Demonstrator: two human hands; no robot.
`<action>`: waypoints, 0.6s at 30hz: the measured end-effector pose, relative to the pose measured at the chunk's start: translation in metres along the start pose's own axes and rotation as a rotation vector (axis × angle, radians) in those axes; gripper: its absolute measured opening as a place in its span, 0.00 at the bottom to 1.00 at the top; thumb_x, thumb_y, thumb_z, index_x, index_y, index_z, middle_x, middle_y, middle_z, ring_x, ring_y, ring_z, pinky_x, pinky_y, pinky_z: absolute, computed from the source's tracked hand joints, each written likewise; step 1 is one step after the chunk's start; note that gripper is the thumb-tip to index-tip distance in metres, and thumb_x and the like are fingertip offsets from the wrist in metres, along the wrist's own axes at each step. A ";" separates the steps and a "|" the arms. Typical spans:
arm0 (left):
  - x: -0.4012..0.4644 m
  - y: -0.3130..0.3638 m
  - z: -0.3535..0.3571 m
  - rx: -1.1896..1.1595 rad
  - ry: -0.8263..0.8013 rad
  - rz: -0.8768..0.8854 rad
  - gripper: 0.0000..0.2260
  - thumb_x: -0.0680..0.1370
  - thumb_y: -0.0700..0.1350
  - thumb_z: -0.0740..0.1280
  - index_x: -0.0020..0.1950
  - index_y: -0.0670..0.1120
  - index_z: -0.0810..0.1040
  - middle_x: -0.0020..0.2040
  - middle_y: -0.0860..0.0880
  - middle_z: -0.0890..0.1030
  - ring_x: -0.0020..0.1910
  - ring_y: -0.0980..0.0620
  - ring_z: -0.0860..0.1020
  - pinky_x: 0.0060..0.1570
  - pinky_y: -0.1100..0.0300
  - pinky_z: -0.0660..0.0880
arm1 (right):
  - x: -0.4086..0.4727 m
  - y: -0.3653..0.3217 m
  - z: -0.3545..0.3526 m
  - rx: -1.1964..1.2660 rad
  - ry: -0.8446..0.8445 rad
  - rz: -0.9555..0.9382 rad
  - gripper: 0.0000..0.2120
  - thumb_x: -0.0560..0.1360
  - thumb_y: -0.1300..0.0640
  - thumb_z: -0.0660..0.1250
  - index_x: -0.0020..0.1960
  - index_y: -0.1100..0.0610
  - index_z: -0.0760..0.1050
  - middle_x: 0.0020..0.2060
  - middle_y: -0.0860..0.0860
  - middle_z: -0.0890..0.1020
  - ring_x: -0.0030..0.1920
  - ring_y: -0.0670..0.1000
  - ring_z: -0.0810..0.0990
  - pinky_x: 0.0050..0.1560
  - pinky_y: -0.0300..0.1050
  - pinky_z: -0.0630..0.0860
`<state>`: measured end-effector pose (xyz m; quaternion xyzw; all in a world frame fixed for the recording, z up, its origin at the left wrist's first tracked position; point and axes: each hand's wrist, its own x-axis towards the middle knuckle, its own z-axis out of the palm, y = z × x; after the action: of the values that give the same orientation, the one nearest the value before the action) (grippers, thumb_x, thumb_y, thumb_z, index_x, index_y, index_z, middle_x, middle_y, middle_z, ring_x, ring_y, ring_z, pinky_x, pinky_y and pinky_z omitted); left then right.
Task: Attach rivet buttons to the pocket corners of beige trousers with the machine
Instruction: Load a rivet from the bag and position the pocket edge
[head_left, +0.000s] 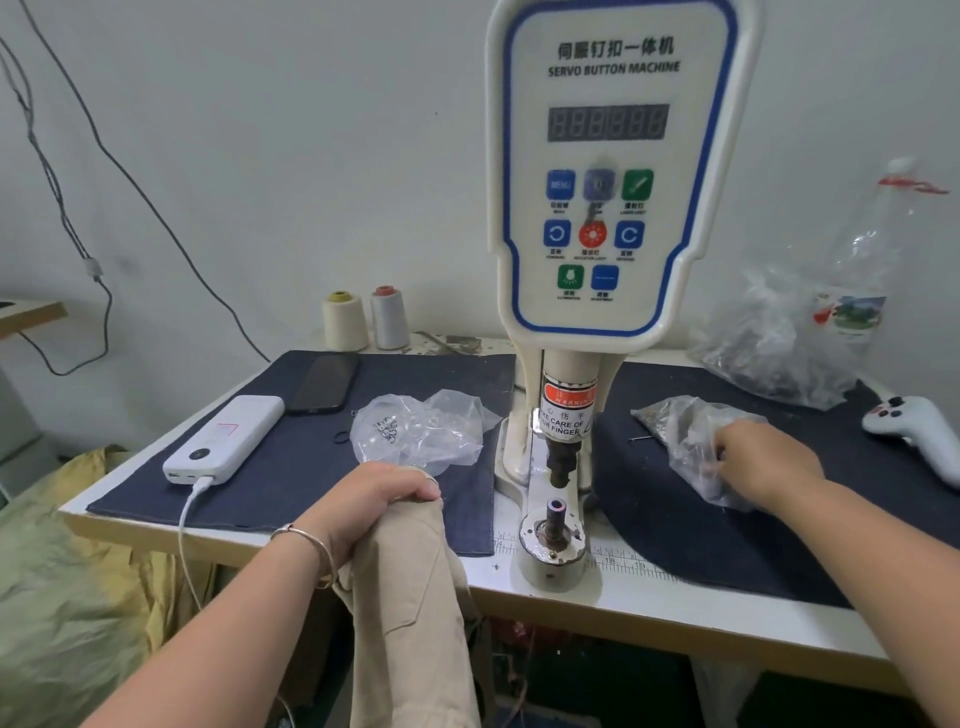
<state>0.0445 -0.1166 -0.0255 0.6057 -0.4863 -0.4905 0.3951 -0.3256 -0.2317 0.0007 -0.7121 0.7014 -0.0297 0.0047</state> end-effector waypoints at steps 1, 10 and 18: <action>0.001 0.000 -0.001 -0.001 -0.003 0.000 0.10 0.63 0.51 0.72 0.36 0.45 0.81 0.38 0.48 0.81 0.39 0.52 0.76 0.50 0.56 0.72 | -0.001 -0.001 0.000 0.022 -0.005 0.017 0.09 0.78 0.49 0.65 0.50 0.54 0.79 0.48 0.54 0.81 0.47 0.55 0.79 0.44 0.43 0.73; 0.003 -0.002 -0.002 0.011 0.011 -0.025 0.11 0.62 0.53 0.72 0.36 0.46 0.82 0.38 0.48 0.82 0.41 0.51 0.77 0.51 0.53 0.72 | -0.014 -0.005 0.003 0.058 0.075 0.053 0.03 0.78 0.54 0.65 0.47 0.52 0.76 0.49 0.54 0.80 0.48 0.57 0.79 0.42 0.43 0.69; 0.000 0.000 0.000 0.016 0.028 -0.030 0.08 0.64 0.52 0.71 0.32 0.48 0.81 0.37 0.49 0.82 0.40 0.50 0.77 0.50 0.54 0.72 | -0.022 0.011 0.004 0.148 0.250 0.107 0.07 0.80 0.56 0.59 0.47 0.52 0.76 0.47 0.57 0.82 0.44 0.59 0.75 0.41 0.46 0.67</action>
<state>0.0445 -0.1166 -0.0253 0.6228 -0.4756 -0.4838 0.3898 -0.3371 -0.2102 -0.0045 -0.6623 0.7293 -0.1693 -0.0286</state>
